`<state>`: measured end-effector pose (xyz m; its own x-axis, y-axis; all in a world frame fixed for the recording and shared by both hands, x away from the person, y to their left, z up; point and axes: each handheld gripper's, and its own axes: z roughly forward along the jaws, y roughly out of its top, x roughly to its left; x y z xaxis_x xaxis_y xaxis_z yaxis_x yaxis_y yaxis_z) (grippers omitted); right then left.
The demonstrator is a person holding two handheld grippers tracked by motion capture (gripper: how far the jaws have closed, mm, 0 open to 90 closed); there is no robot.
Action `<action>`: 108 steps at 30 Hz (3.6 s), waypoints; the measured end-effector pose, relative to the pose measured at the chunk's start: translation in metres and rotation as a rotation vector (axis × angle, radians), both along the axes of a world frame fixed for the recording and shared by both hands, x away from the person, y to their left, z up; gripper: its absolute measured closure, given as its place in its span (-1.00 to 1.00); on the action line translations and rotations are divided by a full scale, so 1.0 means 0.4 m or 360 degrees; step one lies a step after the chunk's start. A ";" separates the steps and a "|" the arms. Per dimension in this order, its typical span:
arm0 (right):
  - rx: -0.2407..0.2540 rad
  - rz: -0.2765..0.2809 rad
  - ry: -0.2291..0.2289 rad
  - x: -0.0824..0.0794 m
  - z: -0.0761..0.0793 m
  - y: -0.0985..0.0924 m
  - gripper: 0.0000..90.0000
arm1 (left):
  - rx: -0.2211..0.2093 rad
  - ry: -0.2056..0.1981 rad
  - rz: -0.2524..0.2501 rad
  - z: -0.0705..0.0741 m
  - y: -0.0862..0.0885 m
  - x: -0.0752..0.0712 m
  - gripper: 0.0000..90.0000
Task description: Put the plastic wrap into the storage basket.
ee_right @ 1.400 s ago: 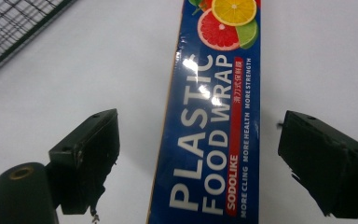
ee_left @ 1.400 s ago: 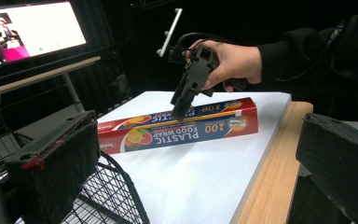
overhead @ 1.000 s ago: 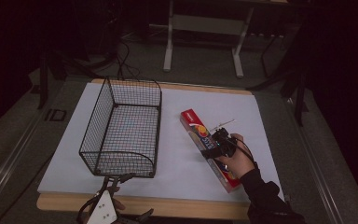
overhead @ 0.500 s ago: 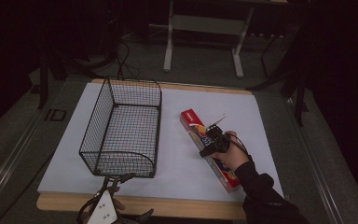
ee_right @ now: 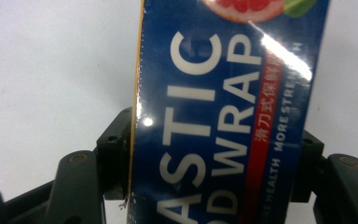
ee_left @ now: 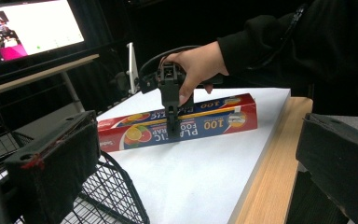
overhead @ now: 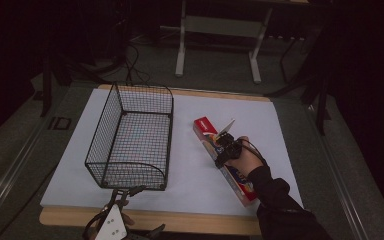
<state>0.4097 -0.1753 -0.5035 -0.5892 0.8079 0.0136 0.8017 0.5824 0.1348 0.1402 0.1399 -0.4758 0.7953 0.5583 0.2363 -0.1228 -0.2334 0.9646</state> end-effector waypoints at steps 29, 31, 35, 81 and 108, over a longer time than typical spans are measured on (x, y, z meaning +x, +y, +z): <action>0.0139 -0.0069 -0.0143 0.012 0.133 -0.013 -0.10 | 0.0008 0.0002 0.0007 -0.001 -0.002 0.002 -1.00; 0.0156 -0.0073 -0.0162 0.013 0.144 -0.011 -0.10 | 0.0011 0.0002 0.0010 -0.001 -0.003 0.001 -1.00; 0.0164 -0.0069 -0.0203 0.013 0.173 -0.001 -0.11 | 0.0004 0.0001 0.0008 -0.001 -0.003 0.001 -1.00; 0.0377 0.0109 -0.0546 0.022 0.436 0.309 -0.10 | 0.0000 0.0003 -0.0014 0.001 -0.001 -0.006 -1.00; 0.0568 0.0152 -0.0622 0.021 0.456 0.542 -0.10 | -0.0001 -0.0001 -0.0021 0.003 0.001 -0.010 -1.00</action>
